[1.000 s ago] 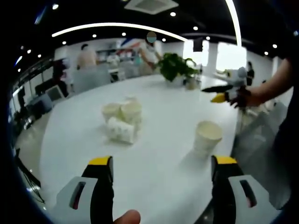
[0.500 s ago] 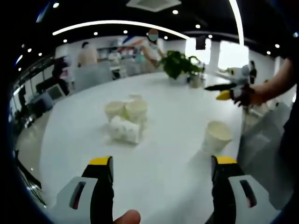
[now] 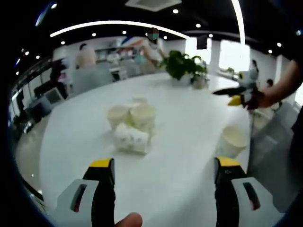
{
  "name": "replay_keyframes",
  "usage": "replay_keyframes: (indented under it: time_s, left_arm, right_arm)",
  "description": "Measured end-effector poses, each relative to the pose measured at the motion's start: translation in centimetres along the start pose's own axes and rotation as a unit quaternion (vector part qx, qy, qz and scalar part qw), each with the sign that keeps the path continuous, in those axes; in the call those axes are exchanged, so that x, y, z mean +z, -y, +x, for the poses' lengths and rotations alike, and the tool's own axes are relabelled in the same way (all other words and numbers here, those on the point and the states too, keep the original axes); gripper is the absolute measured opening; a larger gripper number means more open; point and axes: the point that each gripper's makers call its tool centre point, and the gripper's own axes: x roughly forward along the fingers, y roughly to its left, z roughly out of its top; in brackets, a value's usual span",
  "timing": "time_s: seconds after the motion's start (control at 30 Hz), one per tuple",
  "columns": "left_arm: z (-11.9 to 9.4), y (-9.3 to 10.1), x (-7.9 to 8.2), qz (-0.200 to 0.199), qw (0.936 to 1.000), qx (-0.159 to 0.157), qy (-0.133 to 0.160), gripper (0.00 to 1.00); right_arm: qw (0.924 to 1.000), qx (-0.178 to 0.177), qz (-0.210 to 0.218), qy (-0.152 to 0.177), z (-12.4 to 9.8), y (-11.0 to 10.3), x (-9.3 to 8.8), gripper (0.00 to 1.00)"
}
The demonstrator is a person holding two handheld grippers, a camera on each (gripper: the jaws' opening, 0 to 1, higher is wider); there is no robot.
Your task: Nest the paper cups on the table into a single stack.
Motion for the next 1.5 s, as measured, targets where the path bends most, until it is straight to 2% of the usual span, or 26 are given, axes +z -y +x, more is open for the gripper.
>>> replay_keyframes:
  time_s: [0.57,1.0,1.13,1.3,1.4,1.5]
  left_arm:
    - [3.1,-3.6,0.8,0.024,0.9996,-0.015,-0.009,0.85]
    - [5.3,-7.0,1.5,0.036,0.9990,-0.024,-0.011,0.85]
    - [6.3,-7.6,1.6,0.037,0.9988,-0.029,-0.012,0.84]
    - [7.5,-7.6,2.2,0.038,0.9985,-0.039,-0.011,0.84]
    - [8.6,-7.9,2.2,0.020,0.9985,-0.050,-0.007,0.84]
    - [9.1,-8.3,2.1,0.019,0.9984,-0.052,-0.010,0.84]
  right_arm:
    - [0.9999,0.009,0.012,0.007,0.4,-0.4,0.5,1.00]
    - [0.9998,0.013,0.015,-0.007,0.9,0.1,0.0,1.00]
    - [0.9996,0.012,0.018,-0.020,0.8,0.4,-0.6,1.00]
    - [0.9996,0.005,0.022,-0.018,0.3,0.9,-0.9,1.00]
    - [0.9995,0.000,0.032,-0.007,-0.1,1.1,-0.6,1.00]
    - [0.9993,-0.006,0.036,-0.010,-0.6,1.1,-1.0,1.00]
